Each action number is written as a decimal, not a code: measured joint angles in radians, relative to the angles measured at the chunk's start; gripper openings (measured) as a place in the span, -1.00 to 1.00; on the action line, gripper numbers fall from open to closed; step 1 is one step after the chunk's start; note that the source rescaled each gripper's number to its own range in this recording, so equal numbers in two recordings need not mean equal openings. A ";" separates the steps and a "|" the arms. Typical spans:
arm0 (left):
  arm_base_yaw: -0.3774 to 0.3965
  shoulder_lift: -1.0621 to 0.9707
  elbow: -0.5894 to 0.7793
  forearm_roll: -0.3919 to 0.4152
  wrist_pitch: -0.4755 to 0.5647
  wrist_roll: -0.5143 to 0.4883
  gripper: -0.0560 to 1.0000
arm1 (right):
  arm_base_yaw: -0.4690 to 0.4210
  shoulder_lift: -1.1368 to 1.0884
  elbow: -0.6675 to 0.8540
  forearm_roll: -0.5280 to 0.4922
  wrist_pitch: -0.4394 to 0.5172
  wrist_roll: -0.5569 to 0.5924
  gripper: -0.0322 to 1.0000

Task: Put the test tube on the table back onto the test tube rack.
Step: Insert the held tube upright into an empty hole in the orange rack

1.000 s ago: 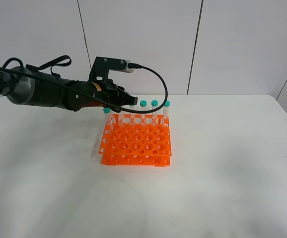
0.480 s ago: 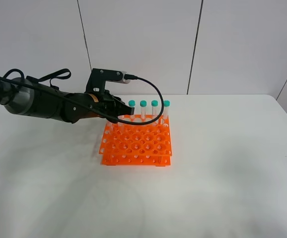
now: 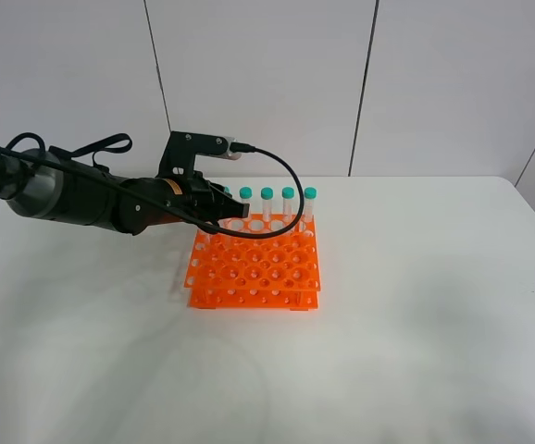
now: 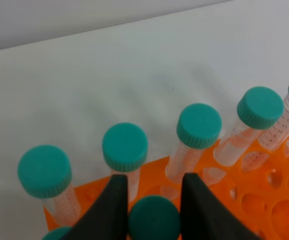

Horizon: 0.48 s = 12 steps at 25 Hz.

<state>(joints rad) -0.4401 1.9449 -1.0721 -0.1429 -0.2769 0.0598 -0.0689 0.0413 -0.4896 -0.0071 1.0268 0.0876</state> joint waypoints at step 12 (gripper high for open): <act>-0.002 0.000 0.004 0.022 -0.003 0.000 -0.89 | 0.000 0.000 0.000 0.000 0.000 0.000 0.73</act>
<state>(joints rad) -0.4418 1.9449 -1.0681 -0.1211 -0.2800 0.0598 -0.0689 0.0413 -0.4896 -0.0071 1.0268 0.0876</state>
